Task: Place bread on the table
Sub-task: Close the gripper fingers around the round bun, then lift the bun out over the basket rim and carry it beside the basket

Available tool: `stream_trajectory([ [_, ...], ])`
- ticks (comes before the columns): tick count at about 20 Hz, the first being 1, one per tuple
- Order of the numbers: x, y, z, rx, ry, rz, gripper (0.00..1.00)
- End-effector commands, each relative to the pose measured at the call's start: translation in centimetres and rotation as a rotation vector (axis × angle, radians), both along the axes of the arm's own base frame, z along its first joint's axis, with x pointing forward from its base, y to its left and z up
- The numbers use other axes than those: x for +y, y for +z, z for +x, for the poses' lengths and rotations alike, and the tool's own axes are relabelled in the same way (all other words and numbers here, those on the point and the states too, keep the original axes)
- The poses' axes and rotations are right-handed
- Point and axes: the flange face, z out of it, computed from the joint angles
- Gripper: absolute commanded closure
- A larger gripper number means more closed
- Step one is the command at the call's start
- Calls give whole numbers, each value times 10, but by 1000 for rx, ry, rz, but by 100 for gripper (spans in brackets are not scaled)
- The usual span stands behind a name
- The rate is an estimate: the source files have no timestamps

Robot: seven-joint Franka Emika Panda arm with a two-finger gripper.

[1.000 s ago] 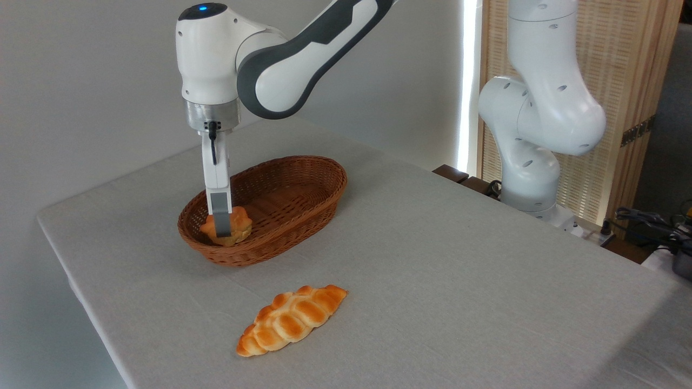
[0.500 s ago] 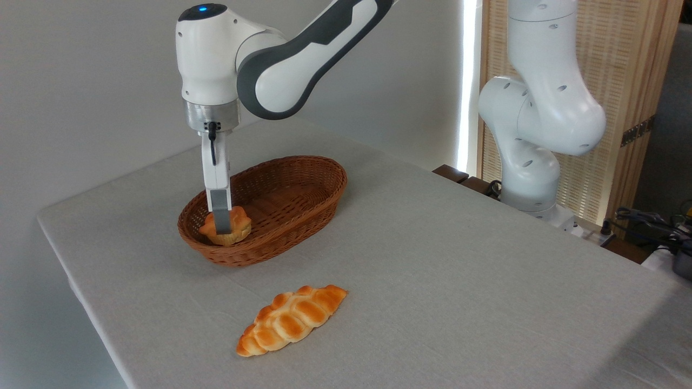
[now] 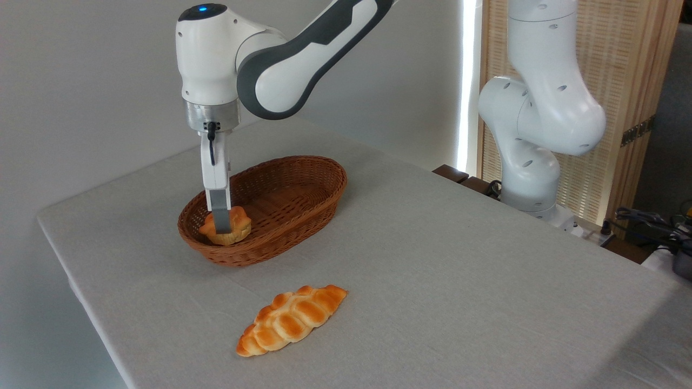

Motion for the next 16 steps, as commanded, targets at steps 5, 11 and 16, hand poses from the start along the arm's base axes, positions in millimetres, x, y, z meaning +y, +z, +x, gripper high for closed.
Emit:
stream_trajectory([
  [5,1,-1,0,-20,-11,6,80],
  [11,2,35,-1,21,42,6,79],
  [16,16,80,-1,140,46,54,78],
])
